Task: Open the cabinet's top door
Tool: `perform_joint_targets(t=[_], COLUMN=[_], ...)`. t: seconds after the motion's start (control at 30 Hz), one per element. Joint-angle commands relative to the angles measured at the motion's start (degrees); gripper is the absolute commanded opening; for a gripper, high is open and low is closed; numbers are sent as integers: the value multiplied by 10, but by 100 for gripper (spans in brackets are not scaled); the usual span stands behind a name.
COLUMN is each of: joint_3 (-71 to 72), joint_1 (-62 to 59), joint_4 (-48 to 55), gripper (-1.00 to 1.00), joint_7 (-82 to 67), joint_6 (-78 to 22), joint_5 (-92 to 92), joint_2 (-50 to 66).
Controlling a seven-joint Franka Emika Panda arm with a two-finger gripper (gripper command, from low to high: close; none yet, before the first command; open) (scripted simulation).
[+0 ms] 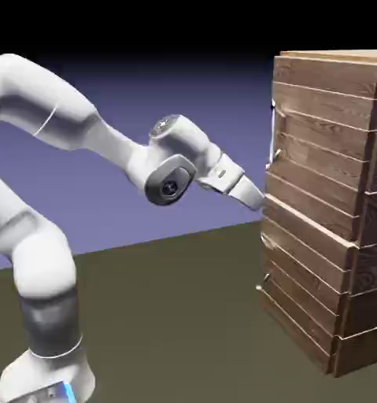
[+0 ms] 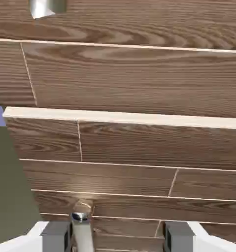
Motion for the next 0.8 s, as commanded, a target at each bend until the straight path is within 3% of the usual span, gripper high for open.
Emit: perform_joint_targets(t=[0.0, 0.77], joint_3=[11, 256], joint_1=[-11, -269], joint_4=[3, 74], gripper=[0, 0], joint_7=[-15, -348], joint_6=[-4, -94], joint_5=[25, 598], joint_2=[-7, -168])
